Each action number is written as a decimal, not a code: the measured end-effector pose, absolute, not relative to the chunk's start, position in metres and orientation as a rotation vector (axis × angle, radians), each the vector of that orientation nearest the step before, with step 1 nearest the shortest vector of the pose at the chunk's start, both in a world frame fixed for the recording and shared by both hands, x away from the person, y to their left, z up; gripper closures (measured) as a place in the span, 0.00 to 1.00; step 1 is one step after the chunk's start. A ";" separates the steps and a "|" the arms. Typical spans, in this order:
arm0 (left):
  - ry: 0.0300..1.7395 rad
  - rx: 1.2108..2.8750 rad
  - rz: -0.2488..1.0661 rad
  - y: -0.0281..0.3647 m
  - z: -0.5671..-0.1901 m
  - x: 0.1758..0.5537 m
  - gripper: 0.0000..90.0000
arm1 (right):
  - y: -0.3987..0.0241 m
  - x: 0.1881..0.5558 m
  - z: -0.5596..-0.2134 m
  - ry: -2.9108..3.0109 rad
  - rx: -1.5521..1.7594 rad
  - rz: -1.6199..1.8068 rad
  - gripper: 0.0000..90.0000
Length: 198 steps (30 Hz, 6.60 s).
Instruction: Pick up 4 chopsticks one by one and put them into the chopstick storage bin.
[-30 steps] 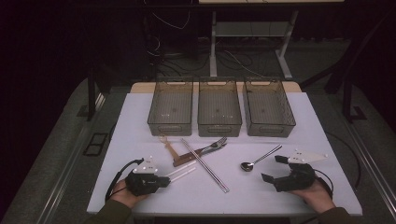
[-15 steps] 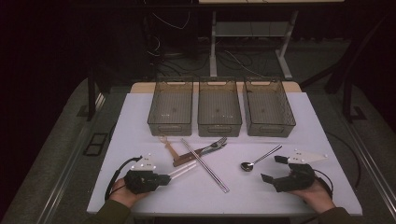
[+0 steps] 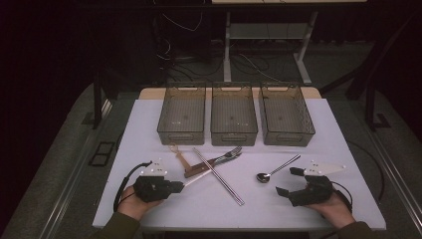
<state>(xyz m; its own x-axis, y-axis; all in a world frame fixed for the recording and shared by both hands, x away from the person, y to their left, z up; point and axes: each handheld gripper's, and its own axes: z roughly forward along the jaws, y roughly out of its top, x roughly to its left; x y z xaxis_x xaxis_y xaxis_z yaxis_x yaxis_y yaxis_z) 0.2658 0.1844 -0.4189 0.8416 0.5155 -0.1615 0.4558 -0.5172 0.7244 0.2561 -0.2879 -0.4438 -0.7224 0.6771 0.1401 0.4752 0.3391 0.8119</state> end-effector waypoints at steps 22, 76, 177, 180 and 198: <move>0.756 2.162 0.130 0.171 -0.399 0.292 0.94 | -0.289 0.256 -0.443 2.370 1.055 1.322 0.10; 0.821 2.171 0.210 0.139 -0.343 0.410 0.94 | -0.292 0.255 -0.441 2.349 1.049 1.339 0.10; 0.813 2.114 0.323 0.141 -0.364 0.399 0.22 | -0.289 0.260 -0.440 2.367 1.054 1.386 0.02; 0.796 2.115 0.317 0.143 -0.368 0.390 0.20 | -0.285 0.261 -0.442 2.376 1.053 1.395 0.02; 0.742 2.054 0.321 0.166 -0.393 0.333 0.19 | -0.279 0.265 -0.447 2.392 1.041 1.362 0.02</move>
